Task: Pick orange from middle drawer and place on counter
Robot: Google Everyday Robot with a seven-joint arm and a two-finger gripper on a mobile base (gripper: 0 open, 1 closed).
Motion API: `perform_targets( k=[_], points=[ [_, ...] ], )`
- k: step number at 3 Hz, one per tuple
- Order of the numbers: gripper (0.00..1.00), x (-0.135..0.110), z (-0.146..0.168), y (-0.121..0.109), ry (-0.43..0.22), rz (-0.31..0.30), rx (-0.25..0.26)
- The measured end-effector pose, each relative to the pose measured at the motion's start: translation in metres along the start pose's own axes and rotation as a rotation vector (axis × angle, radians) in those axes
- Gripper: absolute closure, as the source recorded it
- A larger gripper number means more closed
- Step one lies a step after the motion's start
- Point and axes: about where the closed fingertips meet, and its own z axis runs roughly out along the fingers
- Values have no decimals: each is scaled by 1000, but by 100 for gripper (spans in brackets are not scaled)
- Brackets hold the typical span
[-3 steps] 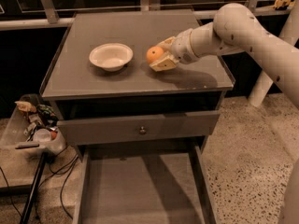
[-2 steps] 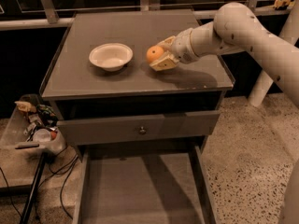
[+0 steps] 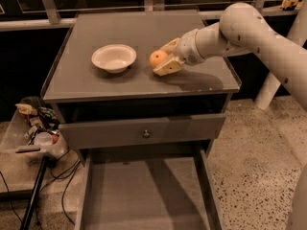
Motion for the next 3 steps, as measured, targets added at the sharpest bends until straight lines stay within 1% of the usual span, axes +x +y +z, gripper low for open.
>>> perform_targets(
  k=[1,2,3],
  points=[
    [11,0,0,0,0,0,0],
    [0,0,0,0,0,0,0],
    [0,0,0,0,0,0,0]
  ],
)
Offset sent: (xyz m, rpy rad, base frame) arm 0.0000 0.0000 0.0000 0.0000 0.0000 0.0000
